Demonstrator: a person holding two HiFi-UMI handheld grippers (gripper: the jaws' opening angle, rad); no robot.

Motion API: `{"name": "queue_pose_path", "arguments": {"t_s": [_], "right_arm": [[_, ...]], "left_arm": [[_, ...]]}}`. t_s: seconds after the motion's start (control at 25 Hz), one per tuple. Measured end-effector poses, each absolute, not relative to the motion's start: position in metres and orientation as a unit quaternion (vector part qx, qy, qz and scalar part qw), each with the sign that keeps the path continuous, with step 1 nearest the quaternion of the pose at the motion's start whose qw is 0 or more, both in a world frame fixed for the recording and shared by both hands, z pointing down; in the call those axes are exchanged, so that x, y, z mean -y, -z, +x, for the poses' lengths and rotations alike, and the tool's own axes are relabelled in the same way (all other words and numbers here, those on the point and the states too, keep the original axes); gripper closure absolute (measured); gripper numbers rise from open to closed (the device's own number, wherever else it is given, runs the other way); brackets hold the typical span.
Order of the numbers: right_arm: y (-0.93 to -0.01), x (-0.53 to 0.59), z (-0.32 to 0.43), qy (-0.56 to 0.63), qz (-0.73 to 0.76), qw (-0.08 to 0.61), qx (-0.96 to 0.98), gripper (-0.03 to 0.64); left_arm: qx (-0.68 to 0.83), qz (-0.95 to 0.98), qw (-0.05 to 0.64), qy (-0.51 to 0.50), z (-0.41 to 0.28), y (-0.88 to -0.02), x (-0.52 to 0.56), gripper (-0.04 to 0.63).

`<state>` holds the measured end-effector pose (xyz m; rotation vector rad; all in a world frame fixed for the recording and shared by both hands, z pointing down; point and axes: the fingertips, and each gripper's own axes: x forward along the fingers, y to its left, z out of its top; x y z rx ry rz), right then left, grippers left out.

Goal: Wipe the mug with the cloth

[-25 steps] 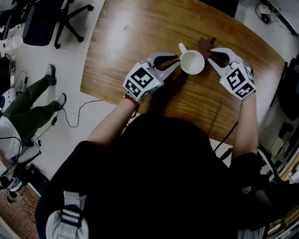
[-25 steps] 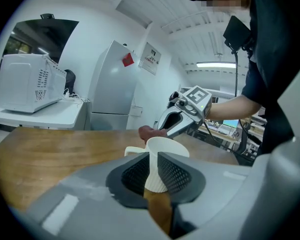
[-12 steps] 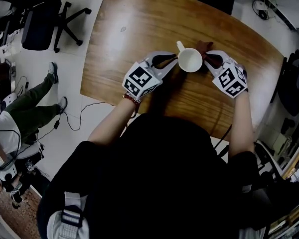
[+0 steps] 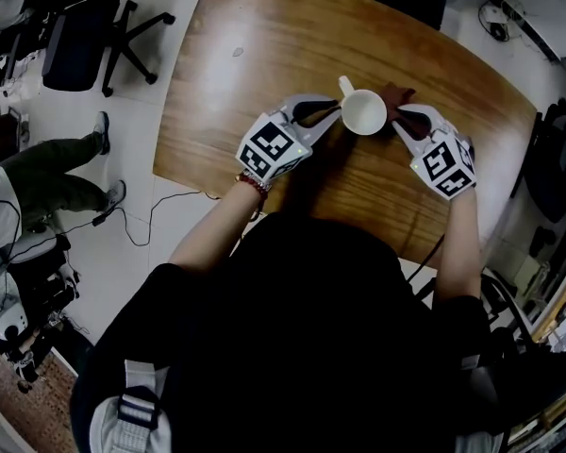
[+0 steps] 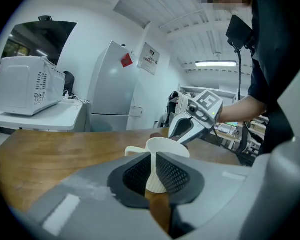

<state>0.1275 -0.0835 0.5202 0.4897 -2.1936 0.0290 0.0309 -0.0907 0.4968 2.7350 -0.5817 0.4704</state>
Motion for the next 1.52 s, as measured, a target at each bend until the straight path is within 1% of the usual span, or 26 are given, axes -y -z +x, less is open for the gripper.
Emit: {"name": "queue_pose_path", "arguments": {"t_s": [0.2, 0.4, 0.68, 0.8, 1.04, 1.24, 1.4, 1.52], "right_arm": [[-0.501, 0.064, 0.128, -0.011, 0.200, 0.423, 0.884, 0.559], [-0.516, 0.056, 0.123, -0.030, 0.204, 0.424, 0.882, 0.559], [-0.551, 0.053, 0.122, -0.055, 0.205, 0.462, 0.861, 0.558], [-0.555, 0.052, 0.124, -0.057, 0.224, 0.467, 0.854, 0.559], [-0.528, 0.045, 0.120, -0.069, 0.274, 0.427, 0.859, 0.558], [-0.508, 0.025, 0.108, -0.078, 0.301, 0.403, 0.860, 0.558], [-0.516, 0.019, 0.101, -0.101, 0.328, 0.387, 0.856, 0.558], [-0.532, 0.020, 0.100, -0.115, 0.346, 0.389, 0.846, 0.558]], "left_arm": [[0.202, 0.954, 0.151, -0.165, 0.030, -0.497, 0.092, 0.572], [0.201, 0.954, 0.152, -0.164, 0.029, -0.497, 0.093, 0.574], [0.204, 0.955, 0.153, -0.153, 0.032, -0.496, 0.093, 0.574], [0.207, 0.955, 0.157, -0.147, 0.034, -0.497, 0.092, 0.580], [0.210, 0.954, 0.160, -0.141, 0.032, -0.497, 0.091, 0.583], [0.218, 0.953, 0.156, -0.140, 0.024, -0.494, 0.091, 0.563], [0.225, 0.953, 0.146, -0.139, 0.014, -0.488, 0.089, 0.561], [0.226, 0.955, 0.137, -0.135, 0.006, -0.479, 0.085, 0.561]]}}
